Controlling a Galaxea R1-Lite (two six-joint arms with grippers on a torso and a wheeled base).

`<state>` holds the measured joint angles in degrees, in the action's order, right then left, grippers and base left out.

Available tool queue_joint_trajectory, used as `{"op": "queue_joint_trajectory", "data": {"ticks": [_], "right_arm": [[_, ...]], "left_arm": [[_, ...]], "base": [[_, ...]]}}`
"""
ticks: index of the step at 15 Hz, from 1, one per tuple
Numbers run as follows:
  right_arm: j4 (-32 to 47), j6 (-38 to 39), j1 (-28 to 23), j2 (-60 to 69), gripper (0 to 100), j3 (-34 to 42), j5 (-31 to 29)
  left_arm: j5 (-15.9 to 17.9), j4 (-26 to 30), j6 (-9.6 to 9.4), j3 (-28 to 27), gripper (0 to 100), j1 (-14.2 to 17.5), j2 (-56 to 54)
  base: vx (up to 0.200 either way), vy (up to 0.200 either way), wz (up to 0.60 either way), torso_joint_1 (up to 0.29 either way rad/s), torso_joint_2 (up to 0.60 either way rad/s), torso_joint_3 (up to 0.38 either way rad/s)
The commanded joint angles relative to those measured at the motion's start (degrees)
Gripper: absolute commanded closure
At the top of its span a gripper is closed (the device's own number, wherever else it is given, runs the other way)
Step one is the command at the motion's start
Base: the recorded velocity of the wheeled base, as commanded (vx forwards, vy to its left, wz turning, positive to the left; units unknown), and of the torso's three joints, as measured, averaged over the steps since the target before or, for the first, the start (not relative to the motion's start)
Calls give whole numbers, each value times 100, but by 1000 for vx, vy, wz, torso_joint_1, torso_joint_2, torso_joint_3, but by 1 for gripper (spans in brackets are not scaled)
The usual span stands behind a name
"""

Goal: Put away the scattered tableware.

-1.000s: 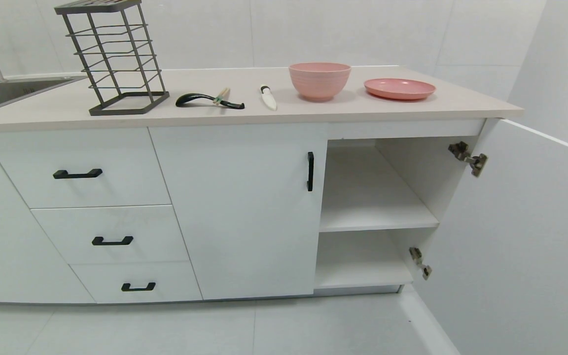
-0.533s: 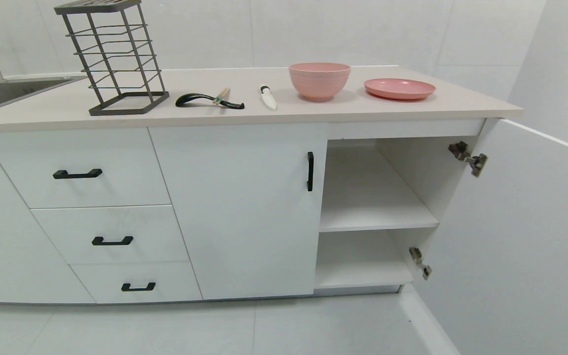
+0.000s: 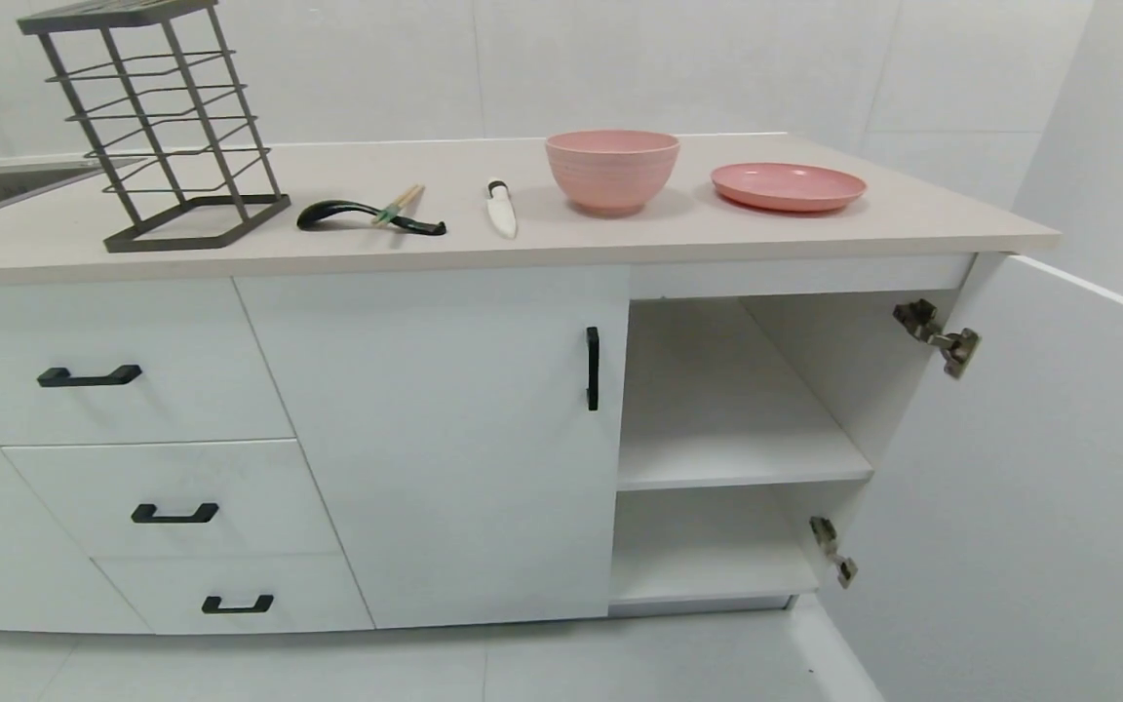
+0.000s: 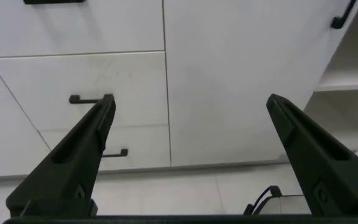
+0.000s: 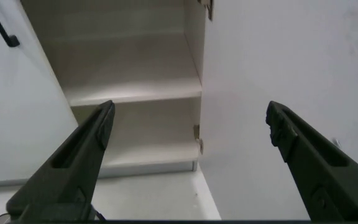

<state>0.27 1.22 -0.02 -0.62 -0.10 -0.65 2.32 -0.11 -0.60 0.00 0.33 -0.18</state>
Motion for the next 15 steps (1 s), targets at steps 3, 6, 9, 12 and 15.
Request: {"op": "queue_joint_trajectory", "data": {"ticks": [3, 6, 9, 12, 15], "right_arm": [[0, 1, -6, -17, 0, 1, 3], [0, 1, -6, -17, 0, 1, 3], [0, 1, -6, -17, 0, 1, 3], [0, 10, -6, -17, 0, 1, 3], [0, 10, -6, -17, 0, 1, 3]], "left_arm": [[-3, -7, -19, 0, 0, -7, 18], [-65, -7, 25, 0, 0, -7, 18], [-65, 2, 16, 0, 0, -15, 18], [-73, -7, 16, 0, 0, -15, 18], [-73, -7, 25, 0, 0, -15, 18]], "base": [[200, 0, 0, 2, 5, 6], [67, 0, 0, 2, 1, 1], [133, 0, 0, -2, 2, 3], [133, -67, 0, -2, 0, 5], [0, 0, -200, 7, 1, 1]]}}
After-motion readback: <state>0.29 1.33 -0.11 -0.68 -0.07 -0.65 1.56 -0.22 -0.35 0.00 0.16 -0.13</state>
